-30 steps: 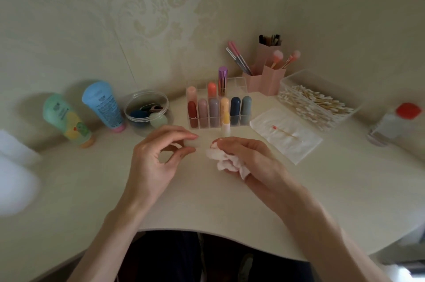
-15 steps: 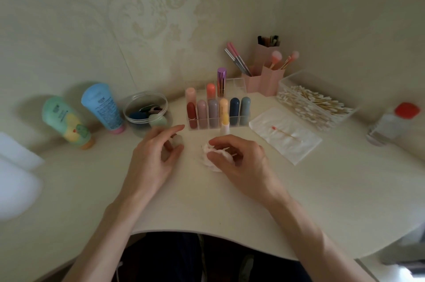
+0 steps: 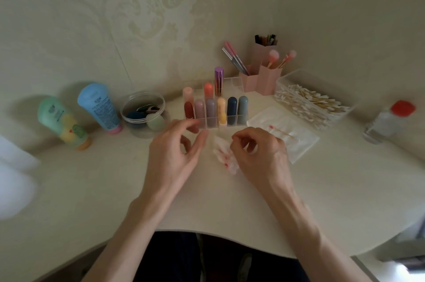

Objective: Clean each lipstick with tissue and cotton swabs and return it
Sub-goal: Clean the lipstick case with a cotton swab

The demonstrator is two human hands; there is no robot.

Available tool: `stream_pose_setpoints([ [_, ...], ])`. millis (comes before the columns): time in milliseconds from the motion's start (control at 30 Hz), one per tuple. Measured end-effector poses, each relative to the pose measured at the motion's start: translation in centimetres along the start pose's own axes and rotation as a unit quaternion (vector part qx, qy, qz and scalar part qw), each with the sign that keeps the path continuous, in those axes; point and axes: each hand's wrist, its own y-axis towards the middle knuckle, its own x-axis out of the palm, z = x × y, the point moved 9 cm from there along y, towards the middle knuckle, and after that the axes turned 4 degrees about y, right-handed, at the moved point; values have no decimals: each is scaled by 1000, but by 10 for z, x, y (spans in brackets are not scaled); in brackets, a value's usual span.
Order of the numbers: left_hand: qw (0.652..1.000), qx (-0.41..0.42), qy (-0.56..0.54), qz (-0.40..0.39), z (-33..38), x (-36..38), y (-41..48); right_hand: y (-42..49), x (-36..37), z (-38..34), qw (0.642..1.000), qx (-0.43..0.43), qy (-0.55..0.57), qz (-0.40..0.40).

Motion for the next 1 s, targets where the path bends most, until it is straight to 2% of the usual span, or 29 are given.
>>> stream_pose_setpoints([
  [167, 998, -53, -3, -24, 2, 38, 10, 11, -24, 19, 995, 43, -38, 82],
  [300, 996, -73, 0, -45, -7, 48, 12, 18, -54, 35, 968, 53, -188, 158],
  [500, 993, -101, 3, -67, -12, 58, 15, 26, -65, 57, 940, 114, -285, 148],
  [733, 996, -80, -9, -48, -1, 54, 17, 24, -64, 54, 949, 117, -267, 121],
  [900, 990, -89, -99, -41, 9, 44, 18, 26, -60, 53, 953, 106, -258, 115],
  [1000, 984, -91, -145, -55, 12, 42, 17, 27, -56, 42, 978, 44, -163, 122],
])
